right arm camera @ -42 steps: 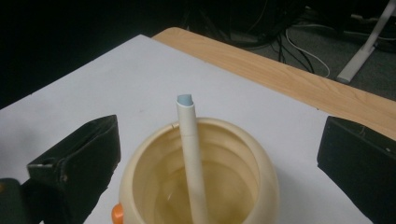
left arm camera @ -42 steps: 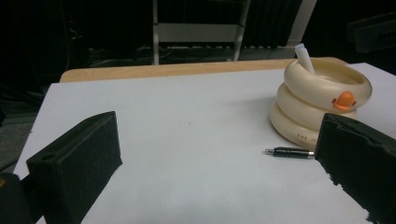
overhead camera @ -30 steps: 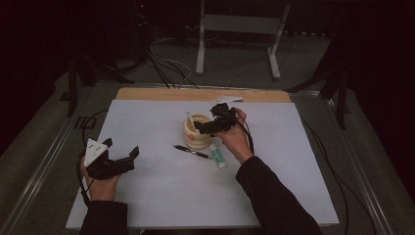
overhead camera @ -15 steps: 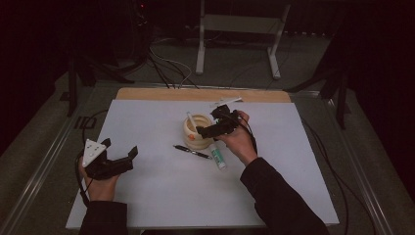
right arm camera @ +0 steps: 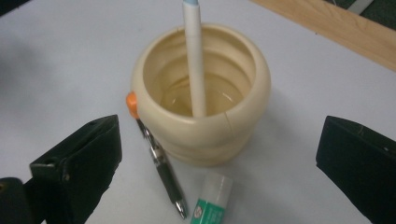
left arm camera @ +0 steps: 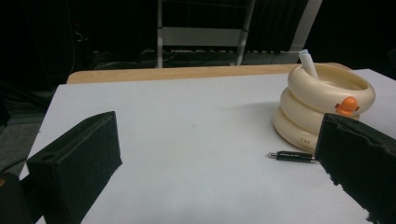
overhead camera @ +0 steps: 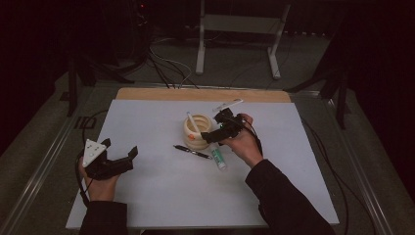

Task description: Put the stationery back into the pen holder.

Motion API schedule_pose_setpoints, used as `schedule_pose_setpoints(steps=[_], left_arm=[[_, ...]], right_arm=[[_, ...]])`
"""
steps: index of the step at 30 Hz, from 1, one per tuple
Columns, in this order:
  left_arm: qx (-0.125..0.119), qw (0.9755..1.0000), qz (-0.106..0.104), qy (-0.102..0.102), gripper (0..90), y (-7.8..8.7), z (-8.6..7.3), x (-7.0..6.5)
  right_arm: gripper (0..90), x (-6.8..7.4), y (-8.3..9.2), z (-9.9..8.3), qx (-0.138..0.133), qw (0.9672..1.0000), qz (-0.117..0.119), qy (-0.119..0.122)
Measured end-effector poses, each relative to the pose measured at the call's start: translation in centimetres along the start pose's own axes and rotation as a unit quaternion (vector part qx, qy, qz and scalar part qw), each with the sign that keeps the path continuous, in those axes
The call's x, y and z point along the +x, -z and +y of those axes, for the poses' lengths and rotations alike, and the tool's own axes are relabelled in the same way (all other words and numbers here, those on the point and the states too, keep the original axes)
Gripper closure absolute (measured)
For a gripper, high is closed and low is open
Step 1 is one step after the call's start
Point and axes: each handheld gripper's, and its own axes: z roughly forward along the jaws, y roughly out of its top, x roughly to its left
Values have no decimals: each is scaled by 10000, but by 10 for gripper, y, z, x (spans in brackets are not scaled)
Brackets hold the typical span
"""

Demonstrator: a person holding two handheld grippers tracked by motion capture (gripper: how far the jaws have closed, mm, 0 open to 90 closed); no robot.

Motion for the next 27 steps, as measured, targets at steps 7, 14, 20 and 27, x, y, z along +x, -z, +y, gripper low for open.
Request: schedule_pose_setpoints(steps=[7,14,20,27], left_arm=[[12,10000,-3,5,7,0,0,0],[24,10000,7,23,7,-1,-1,0],[36,10000,3,13,7,-1,-1,0],[40,10000,6,19,7,-1,-1,1]], right_arm=[[23,-1,-2,-6,178,9998,12,-8],[63,-4,-8,-16,344,9993,50,-96],[104,-5,-17,-25,546,9984,45,-162],[153,-2,-29,-30,871,9961,-36,-164]])
